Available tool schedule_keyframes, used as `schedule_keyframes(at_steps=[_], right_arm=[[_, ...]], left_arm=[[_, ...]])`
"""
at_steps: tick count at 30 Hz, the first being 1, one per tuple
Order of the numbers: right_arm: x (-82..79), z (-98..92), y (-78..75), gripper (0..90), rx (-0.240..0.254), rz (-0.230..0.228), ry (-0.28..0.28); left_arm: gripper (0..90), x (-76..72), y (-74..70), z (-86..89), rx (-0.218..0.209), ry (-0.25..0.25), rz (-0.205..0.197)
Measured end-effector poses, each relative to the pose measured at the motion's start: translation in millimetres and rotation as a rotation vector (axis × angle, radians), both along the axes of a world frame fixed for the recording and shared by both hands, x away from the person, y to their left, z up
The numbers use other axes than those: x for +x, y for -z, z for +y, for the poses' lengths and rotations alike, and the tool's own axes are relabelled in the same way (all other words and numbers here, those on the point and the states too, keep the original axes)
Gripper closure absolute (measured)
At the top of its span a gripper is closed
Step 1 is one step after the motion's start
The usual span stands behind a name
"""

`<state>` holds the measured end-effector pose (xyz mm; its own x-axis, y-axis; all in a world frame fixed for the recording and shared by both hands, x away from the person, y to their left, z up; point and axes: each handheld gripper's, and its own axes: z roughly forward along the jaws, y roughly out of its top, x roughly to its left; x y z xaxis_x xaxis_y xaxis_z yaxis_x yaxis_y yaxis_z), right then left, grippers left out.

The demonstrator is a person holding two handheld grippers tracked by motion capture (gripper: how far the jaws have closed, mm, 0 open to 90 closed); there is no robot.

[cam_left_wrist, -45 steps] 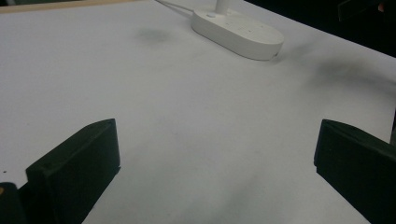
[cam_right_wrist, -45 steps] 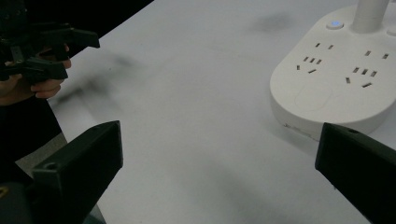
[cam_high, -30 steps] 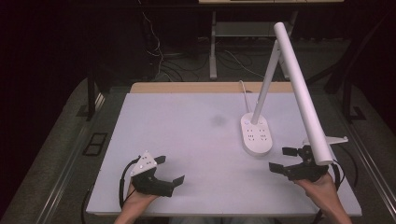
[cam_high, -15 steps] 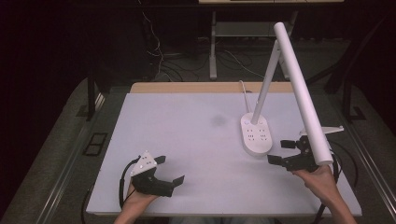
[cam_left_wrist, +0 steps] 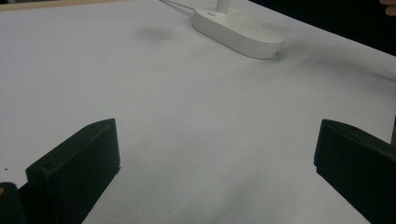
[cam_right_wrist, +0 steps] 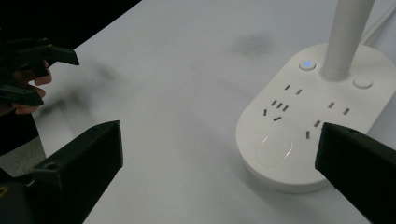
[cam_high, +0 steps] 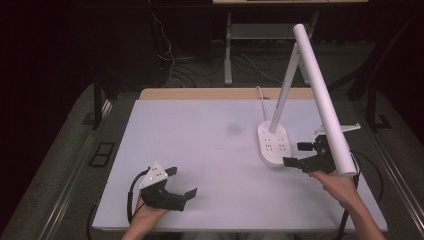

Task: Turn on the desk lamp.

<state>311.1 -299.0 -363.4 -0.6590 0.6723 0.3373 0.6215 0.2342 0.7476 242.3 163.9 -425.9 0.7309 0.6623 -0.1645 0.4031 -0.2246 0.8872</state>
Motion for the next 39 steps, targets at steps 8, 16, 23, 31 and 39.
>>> schedule_keyframes(at_steps=[8,16,23,31,39], right_arm=[[13.2,0.1,-6.5,0.4,-0.010,0.003,-0.003],[24.8,-2.7,-8.4,0.4,-0.011,0.014,0.005],[39.2,-6.2,-6.7,0.4,-0.014,0.032,0.022],[56.1,-8.2,-6.2,0.4,-0.020,0.041,0.036],[70.8,-10.6,-4.4,0.5,-0.029,0.049,0.058]], left_arm=[[0.0,0.0,0.1,-0.1,0.000,0.002,0.002],[0.0,0.0,-0.1,0.3,0.002,0.005,0.000],[0.0,-0.4,-0.3,0.5,0.001,0.005,-0.002],[0.0,-0.6,-0.1,-0.3,0.004,0.010,-0.003],[0.0,-0.6,-0.1,-0.2,0.005,0.011,-0.004]])
